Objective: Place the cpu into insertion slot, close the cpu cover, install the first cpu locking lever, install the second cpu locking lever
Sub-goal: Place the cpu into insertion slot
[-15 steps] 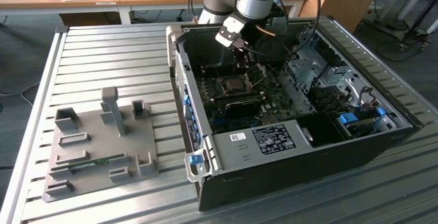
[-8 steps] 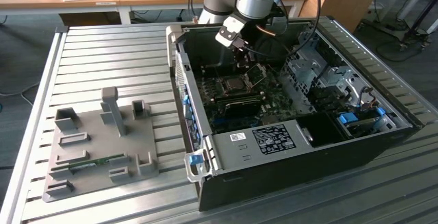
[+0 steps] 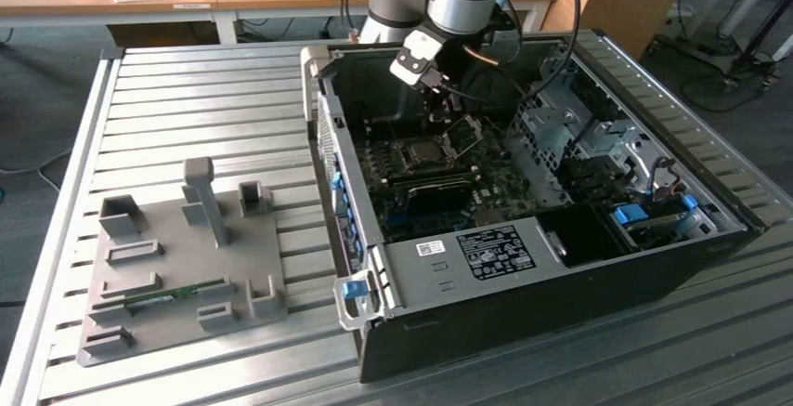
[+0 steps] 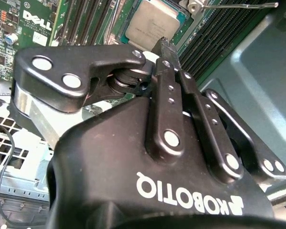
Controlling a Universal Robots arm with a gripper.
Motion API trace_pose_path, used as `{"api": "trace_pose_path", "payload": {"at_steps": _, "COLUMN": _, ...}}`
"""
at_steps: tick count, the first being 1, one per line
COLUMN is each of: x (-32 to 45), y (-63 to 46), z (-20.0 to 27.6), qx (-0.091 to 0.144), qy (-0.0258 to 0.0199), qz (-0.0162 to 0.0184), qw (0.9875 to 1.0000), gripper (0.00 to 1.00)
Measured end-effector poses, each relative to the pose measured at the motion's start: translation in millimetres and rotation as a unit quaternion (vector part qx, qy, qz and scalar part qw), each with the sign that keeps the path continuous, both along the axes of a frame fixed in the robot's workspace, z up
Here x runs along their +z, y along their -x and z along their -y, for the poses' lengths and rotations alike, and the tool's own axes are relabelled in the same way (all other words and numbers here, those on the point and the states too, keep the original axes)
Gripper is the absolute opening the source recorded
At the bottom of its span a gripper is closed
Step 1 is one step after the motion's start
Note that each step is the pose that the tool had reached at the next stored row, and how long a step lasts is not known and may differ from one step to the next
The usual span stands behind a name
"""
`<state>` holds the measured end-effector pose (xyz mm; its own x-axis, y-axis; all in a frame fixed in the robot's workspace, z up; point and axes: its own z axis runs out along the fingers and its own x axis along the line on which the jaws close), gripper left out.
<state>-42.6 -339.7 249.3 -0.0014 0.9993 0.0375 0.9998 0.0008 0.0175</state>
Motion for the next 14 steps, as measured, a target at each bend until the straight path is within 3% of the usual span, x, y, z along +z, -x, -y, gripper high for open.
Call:
{"api": "trace_pose_path", "payload": {"at_steps": 8, "x": 5.6, "y": 0.0, "z": 0.0, "qx": 0.000, "qy": 0.0013, "qz": -0.0001, "qw": 1.0000, "gripper": 0.11}}
{"api": "trace_pose_path", "payload": {"at_steps": 14, "x": 5.6, "y": -0.5, "z": 0.0, "qx": 0.000, "qy": 0.0015, "qz": 0.0000, "qw": 1.0000, "gripper": 0.11}}
